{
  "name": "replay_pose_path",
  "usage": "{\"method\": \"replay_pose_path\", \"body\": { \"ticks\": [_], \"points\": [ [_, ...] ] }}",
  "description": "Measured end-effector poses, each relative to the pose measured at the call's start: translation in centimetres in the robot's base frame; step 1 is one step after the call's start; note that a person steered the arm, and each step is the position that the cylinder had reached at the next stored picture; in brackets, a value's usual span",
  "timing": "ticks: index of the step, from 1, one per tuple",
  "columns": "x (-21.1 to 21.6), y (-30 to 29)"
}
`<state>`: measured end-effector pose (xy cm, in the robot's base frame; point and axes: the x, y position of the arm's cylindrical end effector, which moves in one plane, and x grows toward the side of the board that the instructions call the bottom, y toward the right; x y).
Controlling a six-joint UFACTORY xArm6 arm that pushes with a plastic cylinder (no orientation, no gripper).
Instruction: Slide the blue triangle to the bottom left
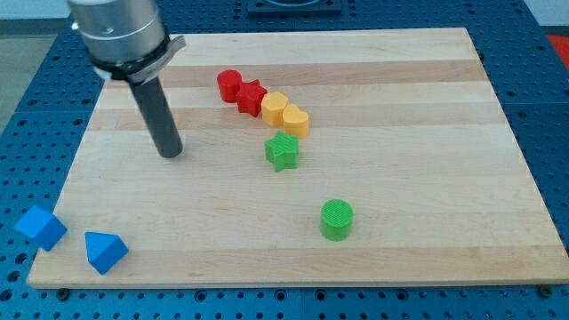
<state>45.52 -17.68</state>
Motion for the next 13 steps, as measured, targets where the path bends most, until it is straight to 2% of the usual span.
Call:
{"method": "replay_pose_path", "body": {
  "ticks": [1,3,4,5,6,8,10,13],
  "points": [
    [2.2,-0.2],
    [6.2,11.7],
    [11.4,12.9],
    [15.2,9.0],
    [16.4,7.9],
    [16.4,6.7],
    [16.3,-1.4],
    [16.3,-6.4]
  ]
}}
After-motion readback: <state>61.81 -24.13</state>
